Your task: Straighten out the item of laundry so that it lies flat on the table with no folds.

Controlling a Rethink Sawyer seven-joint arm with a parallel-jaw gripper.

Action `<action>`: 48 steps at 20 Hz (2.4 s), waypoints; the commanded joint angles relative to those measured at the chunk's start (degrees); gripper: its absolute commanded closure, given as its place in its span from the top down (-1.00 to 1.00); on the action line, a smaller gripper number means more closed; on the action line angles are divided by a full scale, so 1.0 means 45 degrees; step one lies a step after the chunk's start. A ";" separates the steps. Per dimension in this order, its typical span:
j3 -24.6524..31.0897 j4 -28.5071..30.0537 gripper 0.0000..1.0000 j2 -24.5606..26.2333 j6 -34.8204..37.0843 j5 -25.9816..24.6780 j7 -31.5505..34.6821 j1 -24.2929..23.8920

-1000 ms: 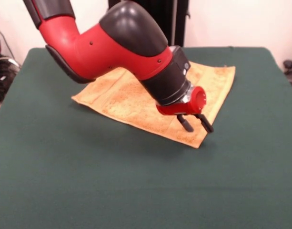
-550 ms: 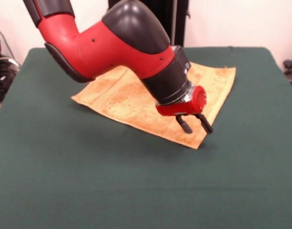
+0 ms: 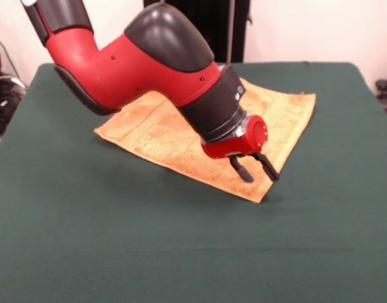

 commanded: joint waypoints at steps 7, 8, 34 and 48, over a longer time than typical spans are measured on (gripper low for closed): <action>0.0969 -0.3037 1.00 0.2039 -0.2770 -0.2078 -0.2576 -0.0664; 0.1004 -0.3070 1.00 0.2078 -0.2731 -0.2145 -0.2575 -0.0695; 0.0355 -0.4007 1.00 0.1146 -0.0434 -0.3133 -0.1763 0.0222; 0.1805 -0.1086 1.00 -0.2065 0.2704 0.1321 -0.0262 -0.0938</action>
